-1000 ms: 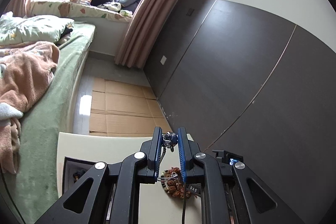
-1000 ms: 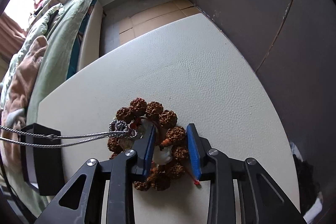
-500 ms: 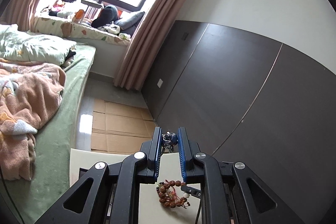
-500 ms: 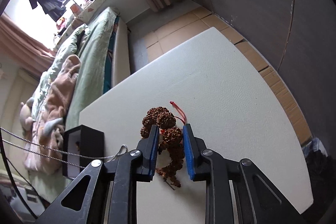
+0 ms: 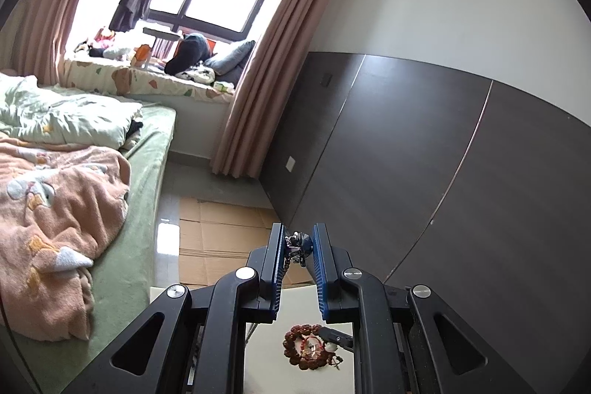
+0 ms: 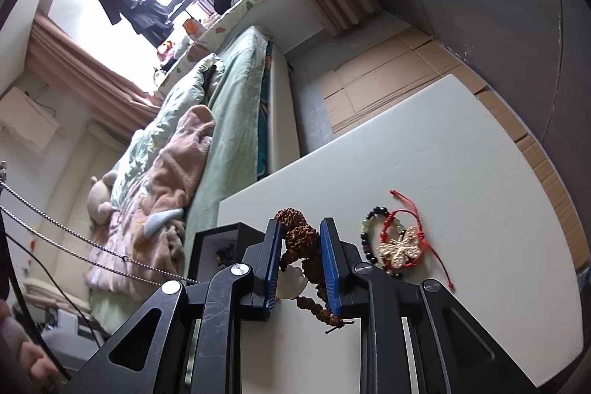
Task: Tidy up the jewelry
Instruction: 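Lift the brown bead bracelet with the left tool while the right tool grasps it too, then lower the brown bead bracelet into the black box and open both tools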
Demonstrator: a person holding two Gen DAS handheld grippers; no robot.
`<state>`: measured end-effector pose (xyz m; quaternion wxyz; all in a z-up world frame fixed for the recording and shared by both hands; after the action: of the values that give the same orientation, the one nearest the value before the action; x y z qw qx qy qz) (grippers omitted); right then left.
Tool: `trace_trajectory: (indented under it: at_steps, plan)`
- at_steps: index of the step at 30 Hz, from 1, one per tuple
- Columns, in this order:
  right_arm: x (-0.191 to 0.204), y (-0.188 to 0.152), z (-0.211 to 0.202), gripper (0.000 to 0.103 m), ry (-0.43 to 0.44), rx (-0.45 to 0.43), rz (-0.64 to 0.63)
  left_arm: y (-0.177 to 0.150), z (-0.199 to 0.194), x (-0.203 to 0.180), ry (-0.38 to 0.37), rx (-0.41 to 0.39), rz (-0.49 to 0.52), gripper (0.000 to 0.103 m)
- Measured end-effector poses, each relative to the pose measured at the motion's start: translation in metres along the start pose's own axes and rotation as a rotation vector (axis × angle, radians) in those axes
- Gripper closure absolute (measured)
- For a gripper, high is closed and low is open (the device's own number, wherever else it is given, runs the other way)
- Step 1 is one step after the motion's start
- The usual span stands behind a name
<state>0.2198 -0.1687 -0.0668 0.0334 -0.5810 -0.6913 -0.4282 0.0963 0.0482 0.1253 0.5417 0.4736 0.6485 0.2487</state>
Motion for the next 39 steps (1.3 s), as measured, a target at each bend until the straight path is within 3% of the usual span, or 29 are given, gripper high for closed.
trace_trajectory:
  at_steps: [7,15,31,39]
  plan:
    - [0.030,0.002,0.002,0.080,0.103,-0.030,-0.049,0.029,-0.019,-0.011,0.023,-0.056,0.056,0.087]
    - [0.050,-0.003,0.011,0.080,0.147,-0.022,-0.082,0.046,-0.027,-0.017,0.015,-0.084,0.084,0.087]
    - [0.076,-0.009,0.012,0.080,0.238,-0.040,-0.123,0.006,0.006,0.043,0.084,-0.015,-0.057,0.087]
    - [0.078,-0.007,0.012,0.080,0.260,-0.075,-0.098,-0.035,0.036,0.074,0.133,0.094,-0.126,0.087]
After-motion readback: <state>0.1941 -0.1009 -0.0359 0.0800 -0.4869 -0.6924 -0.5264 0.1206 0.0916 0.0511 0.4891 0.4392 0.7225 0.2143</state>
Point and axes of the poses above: each gripper's, at about its wrist camera, not at the fingertips, and z roughly the way its jaws point, x to its left, y to its top, the point moved 4 cm from there along z, roughly the way its jaws point, and after that the axes turned 6 degrees about -z, right-handed, at the moved point
